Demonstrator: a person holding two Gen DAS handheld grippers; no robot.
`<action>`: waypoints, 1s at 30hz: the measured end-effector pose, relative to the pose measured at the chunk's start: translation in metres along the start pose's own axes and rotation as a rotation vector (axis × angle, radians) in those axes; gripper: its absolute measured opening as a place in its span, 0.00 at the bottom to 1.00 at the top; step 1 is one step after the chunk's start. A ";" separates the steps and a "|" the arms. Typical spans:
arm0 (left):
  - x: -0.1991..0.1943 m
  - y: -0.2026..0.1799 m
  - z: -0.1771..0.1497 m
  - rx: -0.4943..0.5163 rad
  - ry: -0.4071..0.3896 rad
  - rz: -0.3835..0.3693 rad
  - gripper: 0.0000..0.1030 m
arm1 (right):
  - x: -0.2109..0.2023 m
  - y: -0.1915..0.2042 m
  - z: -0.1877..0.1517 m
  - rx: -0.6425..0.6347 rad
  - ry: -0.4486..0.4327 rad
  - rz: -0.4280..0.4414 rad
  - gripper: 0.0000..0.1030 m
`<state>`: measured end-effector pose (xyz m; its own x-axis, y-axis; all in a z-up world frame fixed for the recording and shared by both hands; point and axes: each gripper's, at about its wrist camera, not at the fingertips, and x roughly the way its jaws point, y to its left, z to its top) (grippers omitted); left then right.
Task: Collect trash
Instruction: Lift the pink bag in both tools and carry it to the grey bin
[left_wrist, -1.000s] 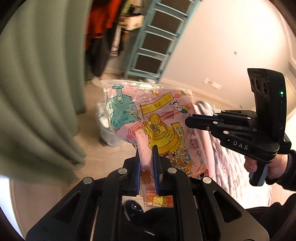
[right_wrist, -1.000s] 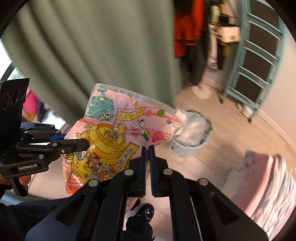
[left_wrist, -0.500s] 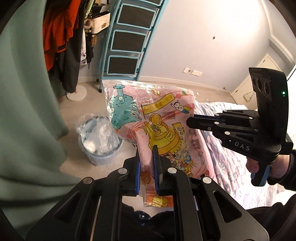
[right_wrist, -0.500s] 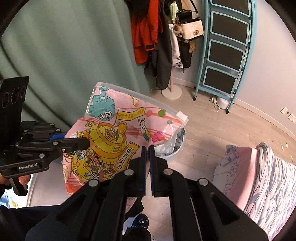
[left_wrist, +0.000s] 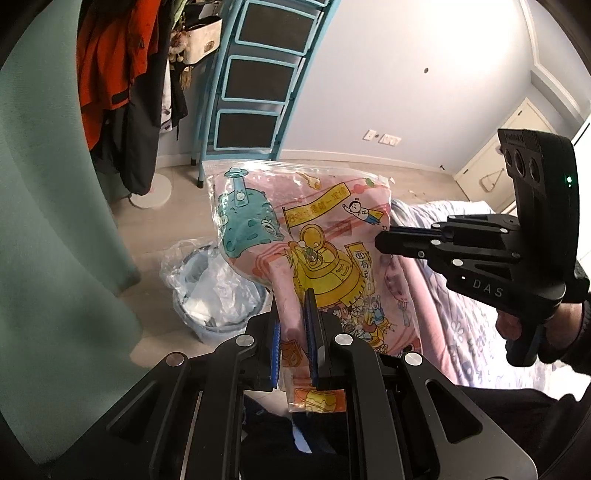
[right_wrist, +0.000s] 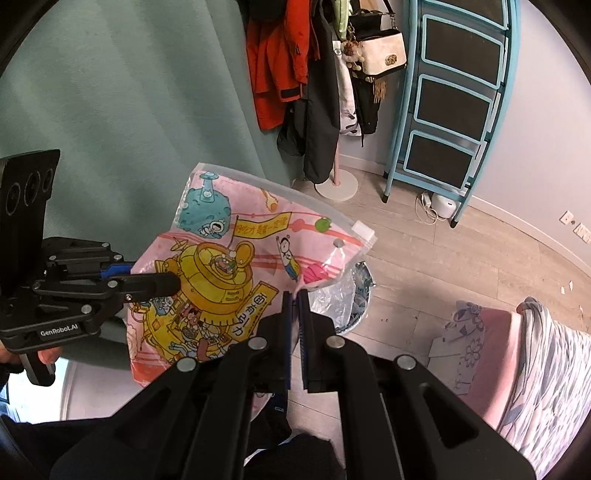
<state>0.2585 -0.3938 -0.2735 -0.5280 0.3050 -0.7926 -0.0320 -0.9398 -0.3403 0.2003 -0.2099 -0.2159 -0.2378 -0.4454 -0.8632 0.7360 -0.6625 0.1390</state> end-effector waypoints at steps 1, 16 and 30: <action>0.001 0.003 0.001 -0.005 0.001 -0.001 0.10 | 0.002 0.001 0.001 0.001 0.005 -0.002 0.06; 0.068 0.037 0.009 -0.116 0.106 0.051 0.10 | 0.088 -0.031 0.019 -0.018 0.121 0.054 0.06; 0.203 0.105 0.008 -0.265 0.167 0.093 0.10 | 0.245 -0.096 0.030 -0.030 0.220 0.119 0.06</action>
<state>0.1410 -0.4320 -0.4656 -0.3713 0.2613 -0.8910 0.2432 -0.8987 -0.3649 0.0527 -0.2733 -0.4262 -0.0064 -0.3751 -0.9269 0.7697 -0.5936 0.2349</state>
